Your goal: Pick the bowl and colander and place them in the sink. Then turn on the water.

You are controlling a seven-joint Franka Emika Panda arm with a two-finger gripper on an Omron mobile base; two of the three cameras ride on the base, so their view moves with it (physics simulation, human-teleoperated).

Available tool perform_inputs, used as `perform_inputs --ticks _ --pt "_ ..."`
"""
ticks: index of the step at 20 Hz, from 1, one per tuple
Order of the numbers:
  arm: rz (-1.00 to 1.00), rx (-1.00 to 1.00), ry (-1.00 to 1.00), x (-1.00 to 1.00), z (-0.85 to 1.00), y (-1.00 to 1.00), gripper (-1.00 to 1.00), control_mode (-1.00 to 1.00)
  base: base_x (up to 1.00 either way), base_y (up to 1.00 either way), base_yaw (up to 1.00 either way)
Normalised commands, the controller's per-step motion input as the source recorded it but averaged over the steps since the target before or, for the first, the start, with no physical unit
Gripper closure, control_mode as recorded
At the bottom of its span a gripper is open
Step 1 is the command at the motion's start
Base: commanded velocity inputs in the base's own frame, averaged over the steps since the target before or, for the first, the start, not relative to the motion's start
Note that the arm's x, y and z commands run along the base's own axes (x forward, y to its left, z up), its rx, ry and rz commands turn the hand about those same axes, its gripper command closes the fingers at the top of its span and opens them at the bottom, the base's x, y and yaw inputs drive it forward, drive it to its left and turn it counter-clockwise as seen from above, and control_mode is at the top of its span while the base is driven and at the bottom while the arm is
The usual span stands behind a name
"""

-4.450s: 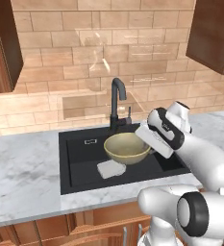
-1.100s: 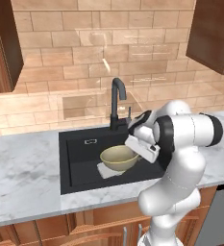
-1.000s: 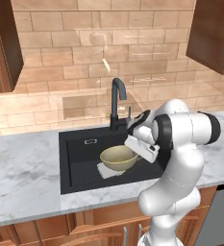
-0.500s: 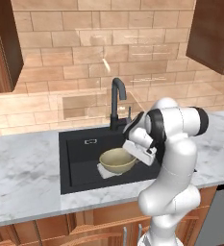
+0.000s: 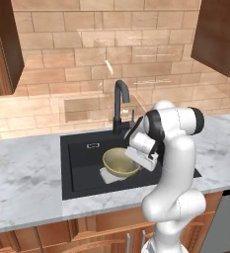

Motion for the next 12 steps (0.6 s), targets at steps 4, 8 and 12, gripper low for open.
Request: perform_inputs --ticks 4,8,12 --pt "0.00 -0.02 0.00 0.21 -0.29 0.00 1.00 -1.00 0.00 0.00 0.00" --pt "0.00 -0.01 0.00 0.01 -0.06 0.00 1.00 -1.00 0.00 0.00 0.00" --pt "0.00 0.00 0.00 0.00 0.00 0.02 -1.00 -1.00 0.00 0.00 0.00"
